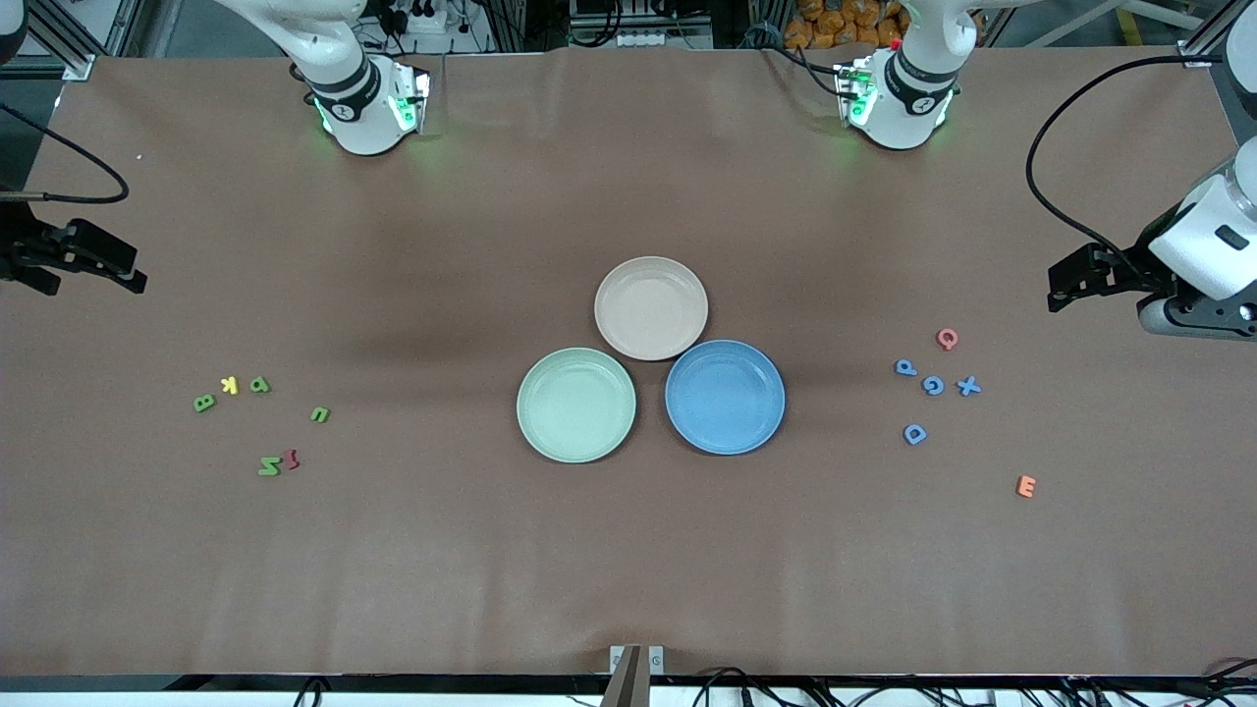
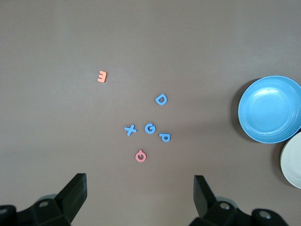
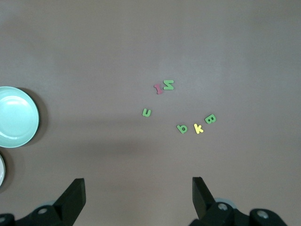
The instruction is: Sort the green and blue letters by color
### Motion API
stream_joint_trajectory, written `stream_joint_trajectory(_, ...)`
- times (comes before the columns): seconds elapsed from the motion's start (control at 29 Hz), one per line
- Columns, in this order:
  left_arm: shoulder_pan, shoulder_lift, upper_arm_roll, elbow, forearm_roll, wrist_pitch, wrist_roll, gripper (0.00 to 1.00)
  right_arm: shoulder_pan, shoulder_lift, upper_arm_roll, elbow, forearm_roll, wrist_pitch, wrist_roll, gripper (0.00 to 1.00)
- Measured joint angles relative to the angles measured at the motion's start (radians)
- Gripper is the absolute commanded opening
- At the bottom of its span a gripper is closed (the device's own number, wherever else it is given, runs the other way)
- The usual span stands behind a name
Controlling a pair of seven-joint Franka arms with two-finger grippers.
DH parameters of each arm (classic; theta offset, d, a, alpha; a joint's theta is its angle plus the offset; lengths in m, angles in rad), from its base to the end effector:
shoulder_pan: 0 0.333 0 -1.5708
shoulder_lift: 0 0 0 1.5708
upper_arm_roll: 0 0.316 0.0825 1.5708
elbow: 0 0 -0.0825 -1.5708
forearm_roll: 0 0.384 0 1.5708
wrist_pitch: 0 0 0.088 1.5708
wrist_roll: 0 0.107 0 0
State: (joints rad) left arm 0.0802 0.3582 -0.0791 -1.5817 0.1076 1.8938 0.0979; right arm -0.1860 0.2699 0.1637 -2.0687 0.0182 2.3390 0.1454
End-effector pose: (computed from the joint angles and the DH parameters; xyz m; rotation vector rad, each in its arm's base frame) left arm 0.6589 0.0146 0.4283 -3.0632 0.1977 0.0741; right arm 0.5853 -0.0149 0.3033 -3.0715 0.2868 -0.0004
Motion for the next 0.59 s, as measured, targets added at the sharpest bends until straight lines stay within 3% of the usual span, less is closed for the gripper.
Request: stream_joint_trajectory(0.59,0.003,0.155,0.003,-0.087,0.003,0.255,-0.002,1.00,-0.003,0.111,-0.011,-0.008,-0.002,0.145,0.013,0.73)
